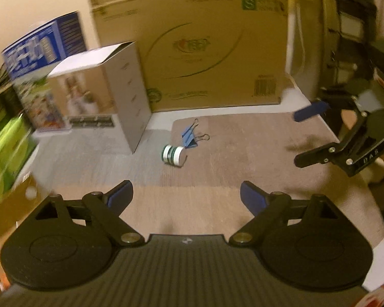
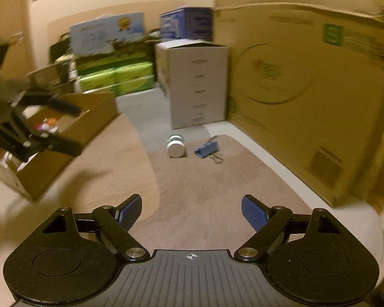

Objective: Organize rigid objects
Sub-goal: 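Move both open grippers toward the tape roll and blue binder clip, then grasp the green-white tape roll with the left gripper while the right gripper grasps the blue binder clip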

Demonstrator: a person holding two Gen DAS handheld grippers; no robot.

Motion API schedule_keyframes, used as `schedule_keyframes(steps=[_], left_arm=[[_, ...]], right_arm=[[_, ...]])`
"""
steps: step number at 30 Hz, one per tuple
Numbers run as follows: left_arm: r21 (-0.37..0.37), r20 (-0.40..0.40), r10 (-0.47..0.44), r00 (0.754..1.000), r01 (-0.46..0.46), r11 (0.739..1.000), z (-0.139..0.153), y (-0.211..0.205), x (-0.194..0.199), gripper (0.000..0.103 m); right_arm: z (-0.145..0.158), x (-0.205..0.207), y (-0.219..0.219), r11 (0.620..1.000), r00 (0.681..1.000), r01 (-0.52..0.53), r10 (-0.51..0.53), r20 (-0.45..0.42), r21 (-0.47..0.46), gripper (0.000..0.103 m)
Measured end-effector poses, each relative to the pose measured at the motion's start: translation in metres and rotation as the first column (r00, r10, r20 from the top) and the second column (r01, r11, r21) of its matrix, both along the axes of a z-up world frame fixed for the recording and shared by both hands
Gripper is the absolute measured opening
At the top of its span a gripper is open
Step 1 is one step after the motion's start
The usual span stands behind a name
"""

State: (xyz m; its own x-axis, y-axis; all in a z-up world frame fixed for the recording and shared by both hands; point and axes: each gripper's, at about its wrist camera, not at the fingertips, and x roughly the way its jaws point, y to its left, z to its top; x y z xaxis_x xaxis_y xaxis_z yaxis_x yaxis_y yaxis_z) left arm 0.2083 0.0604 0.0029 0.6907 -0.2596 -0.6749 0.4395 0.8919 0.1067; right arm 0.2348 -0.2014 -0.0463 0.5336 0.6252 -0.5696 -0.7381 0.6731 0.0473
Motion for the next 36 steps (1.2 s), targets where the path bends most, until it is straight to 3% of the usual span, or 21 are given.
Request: schedule_keyframes(steps=[6, 11, 22, 36], left_arm=[[0.040, -0.029, -0.139, 0.990, 0.140, 0.989, -0.009, -0.006, 0.036, 0.085], [0.066, -0.071, -0.194, 0.978, 0.199, 0.978, -0.024, -0.006, 0.064, 0.081], [0.094, -0.122, -0.239, 0.963, 0.251, 0.964, -0.056, -0.004, 0.121, 0.064], [0.064, -0.186, -0.285, 0.940, 0.301, 0.951, -0.071, -0.013, 0.156, 0.048]], right_arm=[[-0.014, 0.034, 0.013, 0.989, 0.989, -0.145, 0.146, 0.014, -0.030, 0.085], [-0.026, 0.066, 0.018, 0.982, 0.982, -0.190, 0.190, 0.009, -0.023, 0.083], [-0.041, 0.122, 0.036, 0.969, 0.970, -0.244, 0.244, 0.018, -0.036, 0.069], [-0.047, 0.159, 0.063, 0.950, 0.952, -0.303, 0.305, 0.022, -0.078, 0.064]])
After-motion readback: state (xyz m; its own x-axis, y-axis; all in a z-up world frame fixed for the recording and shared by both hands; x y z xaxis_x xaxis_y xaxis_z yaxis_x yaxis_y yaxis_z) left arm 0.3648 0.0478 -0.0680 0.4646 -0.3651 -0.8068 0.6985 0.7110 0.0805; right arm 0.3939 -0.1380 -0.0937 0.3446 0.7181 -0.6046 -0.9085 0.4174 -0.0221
